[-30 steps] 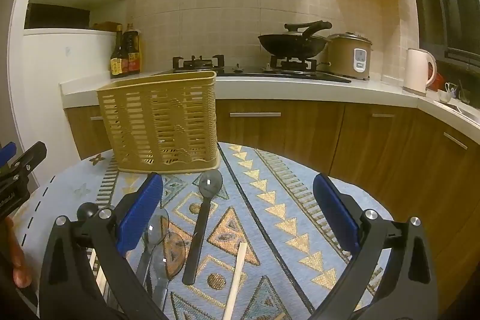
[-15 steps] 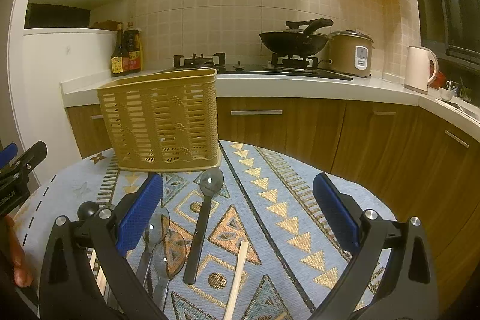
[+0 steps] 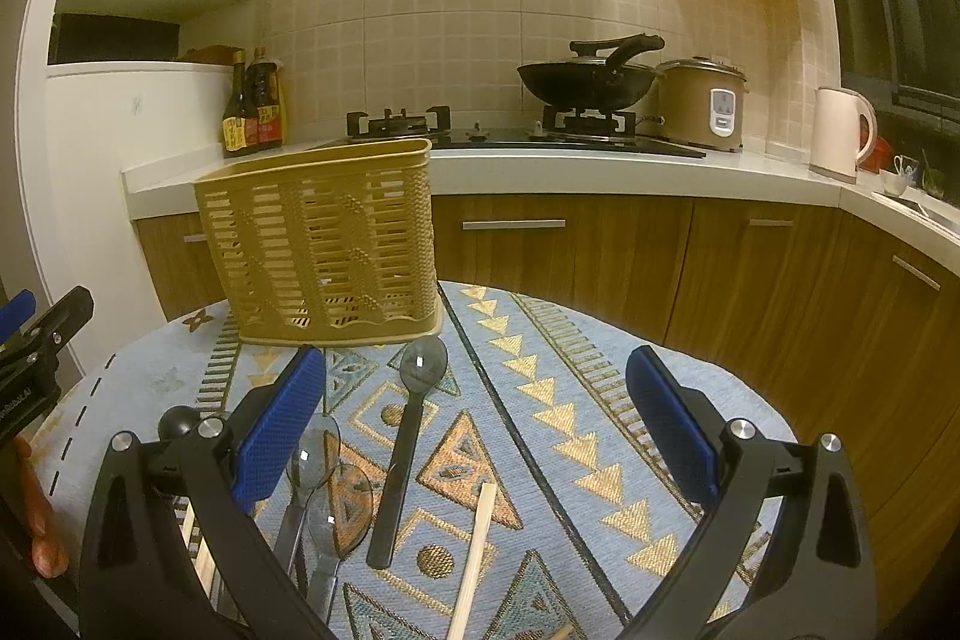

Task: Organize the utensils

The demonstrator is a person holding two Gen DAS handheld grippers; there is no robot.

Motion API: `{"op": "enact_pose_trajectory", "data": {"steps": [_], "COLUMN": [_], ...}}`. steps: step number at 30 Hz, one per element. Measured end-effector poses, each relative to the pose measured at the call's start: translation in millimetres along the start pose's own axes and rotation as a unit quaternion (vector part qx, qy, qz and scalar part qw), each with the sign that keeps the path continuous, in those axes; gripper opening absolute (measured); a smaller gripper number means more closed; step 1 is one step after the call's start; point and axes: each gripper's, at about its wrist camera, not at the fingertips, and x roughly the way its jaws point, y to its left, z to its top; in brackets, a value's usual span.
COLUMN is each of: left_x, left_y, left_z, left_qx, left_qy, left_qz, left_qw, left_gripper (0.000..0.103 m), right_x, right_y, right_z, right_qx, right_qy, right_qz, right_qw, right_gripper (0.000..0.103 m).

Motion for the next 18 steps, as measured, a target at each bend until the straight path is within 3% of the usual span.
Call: {"op": "enact_pose_trajectory", "data": {"steps": [18], "left_x": [-12], "left_y": [-3], "left_z": [1], "left_qx": [0.005], "left_qy": [-0.032], "left_qz": [0.006], "left_qw": [0.9995], "left_gripper": [0.095], "right_x": [-1], "right_y": [3], "right_z": [0], "right_qx": [-0.014], "right_qy": [-0.008], "right_qz": [-0.004], "right_qw": [1.000], "right_gripper": [0.096]}}
